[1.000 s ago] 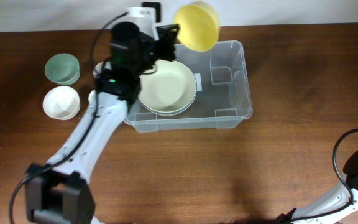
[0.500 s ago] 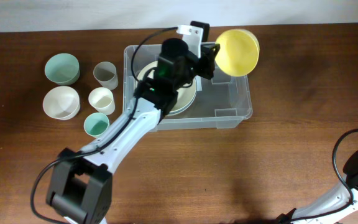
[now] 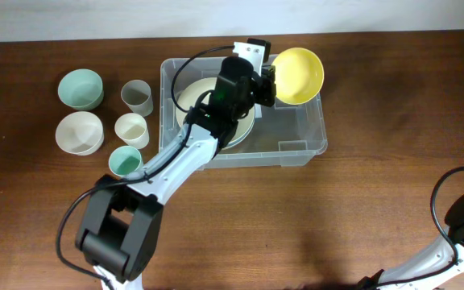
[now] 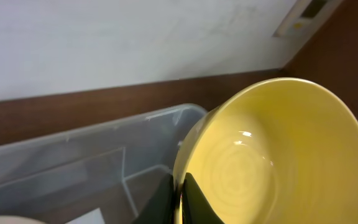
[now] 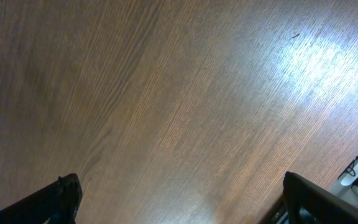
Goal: Pack container
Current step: 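Lower the yellow bowl into the bin's right side and open the left gripper, then move the left gripper back left to the white bowl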
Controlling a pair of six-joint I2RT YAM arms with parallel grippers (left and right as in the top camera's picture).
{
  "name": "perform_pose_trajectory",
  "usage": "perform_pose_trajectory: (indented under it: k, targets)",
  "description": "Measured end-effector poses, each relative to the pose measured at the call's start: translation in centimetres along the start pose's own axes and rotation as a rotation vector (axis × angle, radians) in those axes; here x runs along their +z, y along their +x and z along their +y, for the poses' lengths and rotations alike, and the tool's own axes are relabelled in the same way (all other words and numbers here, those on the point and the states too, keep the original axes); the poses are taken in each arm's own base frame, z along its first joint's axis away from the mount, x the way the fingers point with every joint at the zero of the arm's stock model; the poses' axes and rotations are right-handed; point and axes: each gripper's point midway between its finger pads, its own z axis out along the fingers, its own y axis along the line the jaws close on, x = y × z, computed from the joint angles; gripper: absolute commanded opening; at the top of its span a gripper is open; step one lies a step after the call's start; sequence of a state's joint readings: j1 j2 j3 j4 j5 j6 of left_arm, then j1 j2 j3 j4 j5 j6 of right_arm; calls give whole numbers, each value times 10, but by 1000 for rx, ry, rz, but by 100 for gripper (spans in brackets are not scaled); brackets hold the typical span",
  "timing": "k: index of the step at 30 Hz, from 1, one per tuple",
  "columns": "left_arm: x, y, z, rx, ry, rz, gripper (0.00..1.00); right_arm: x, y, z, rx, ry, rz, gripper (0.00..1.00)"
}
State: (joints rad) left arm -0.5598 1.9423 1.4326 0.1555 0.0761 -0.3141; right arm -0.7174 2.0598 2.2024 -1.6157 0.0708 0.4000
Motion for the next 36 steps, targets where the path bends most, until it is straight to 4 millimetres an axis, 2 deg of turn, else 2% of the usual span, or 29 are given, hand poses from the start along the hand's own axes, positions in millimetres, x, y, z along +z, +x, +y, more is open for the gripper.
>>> perform_pose_trajectory:
  k: [5,8,25,36]
  targets:
    - [16,29,12,-3,-26,57,6,0,0,0,0,0,0,99]
    - [20,39,17,-2,-44,83,6,0,0,0,0,0,0,99]
    - [16,64,31,29,-107,179,6,0,0,0,0,0,0,99]
    - [8,91,43,32,-158,293,6,0,0,0,0,0,0,99]
